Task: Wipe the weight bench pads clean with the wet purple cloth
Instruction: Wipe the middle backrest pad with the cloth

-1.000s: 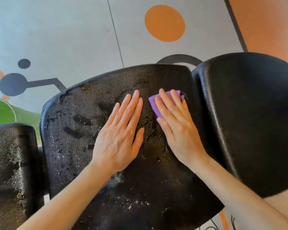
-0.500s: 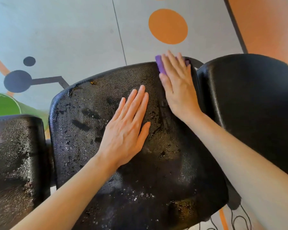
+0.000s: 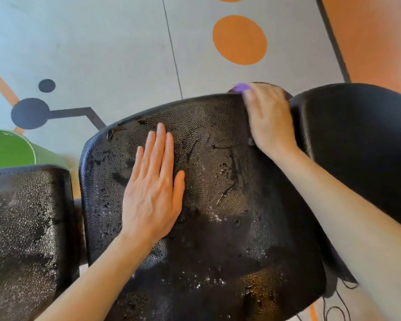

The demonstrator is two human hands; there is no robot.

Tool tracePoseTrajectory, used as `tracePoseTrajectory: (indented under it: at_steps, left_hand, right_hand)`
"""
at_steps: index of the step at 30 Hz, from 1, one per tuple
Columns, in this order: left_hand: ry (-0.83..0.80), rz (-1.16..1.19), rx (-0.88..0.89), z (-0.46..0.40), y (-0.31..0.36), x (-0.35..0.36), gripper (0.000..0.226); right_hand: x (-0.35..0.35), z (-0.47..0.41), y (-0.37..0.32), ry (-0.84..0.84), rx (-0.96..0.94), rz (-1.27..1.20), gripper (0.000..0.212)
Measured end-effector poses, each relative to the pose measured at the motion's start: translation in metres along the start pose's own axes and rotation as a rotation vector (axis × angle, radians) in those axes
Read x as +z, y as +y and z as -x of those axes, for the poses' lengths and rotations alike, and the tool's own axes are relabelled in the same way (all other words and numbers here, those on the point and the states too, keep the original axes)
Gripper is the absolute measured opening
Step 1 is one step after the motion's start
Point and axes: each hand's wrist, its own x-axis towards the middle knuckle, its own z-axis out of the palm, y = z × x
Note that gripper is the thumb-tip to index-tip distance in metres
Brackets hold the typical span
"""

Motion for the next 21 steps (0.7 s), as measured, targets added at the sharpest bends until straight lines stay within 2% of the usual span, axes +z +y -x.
tracePoseTrajectory:
  at_steps: [2,3,4,6,8,10,12,13,14,16,18,20,21]
  left_hand:
    - [0.000,-0.004,-0.007,0.000,0.000,0.001,0.064]
    - [-0.001,-0.005,-0.009,0.000,0.000,0.001,0.064]
    - [-0.004,-0.006,-0.011,0.000,0.001,0.001,0.064]
    - [-0.006,-0.015,-0.011,0.000,0.002,0.001,0.064]
    - [-0.010,-0.015,-0.009,0.001,0.002,0.000,0.064]
    - [-0.009,-0.010,-0.006,0.000,0.002,0.001,0.064]
    - [-0.014,-0.010,-0.008,0.000,0.002,0.001,0.065]
    - [-0.012,-0.012,-0.013,0.000,0.001,0.001,0.065]
    - [-0.016,-0.013,-0.017,0.000,0.002,0.001,0.065]
    - [-0.025,-0.017,-0.018,0.001,0.003,0.001,0.065]
    - [-0.023,-0.020,-0.015,0.001,0.003,0.000,0.064]
    - [-0.019,-0.011,-0.010,0.001,0.003,0.000,0.064]
    - [-0.013,-0.001,-0.006,0.000,0.002,0.001,0.064]
  right_hand:
    - [0.001,0.001,0.000,0.078,0.213,0.069,0.043]
    - [0.010,-0.003,-0.018,0.068,0.187,0.125,0.042]
    - [0.025,-0.006,-0.044,0.044,0.094,0.177,0.038]
    - [0.049,-0.005,-0.092,0.002,-0.165,0.093,0.029]
    - [0.040,-0.003,-0.092,-0.085,-0.292,0.009,0.034]
    - [0.016,-0.004,-0.046,-0.123,-0.177,0.006,0.041]
    - [-0.005,-0.005,-0.007,-0.055,0.101,0.030,0.051]
    - [-0.004,-0.006,-0.010,-0.033,0.197,0.055,0.055]
    - [0.006,-0.008,-0.026,-0.029,0.213,0.092,0.055]
    - [0.035,-0.005,-0.073,-0.041,0.033,0.093,0.047]
    - [0.040,0.002,-0.090,-0.112,-0.187,-0.013,0.037]
    - [0.021,0.003,-0.061,-0.167,-0.208,-0.036,0.037]
    - [0.009,0.006,-0.039,-0.158,-0.111,-0.038,0.039]
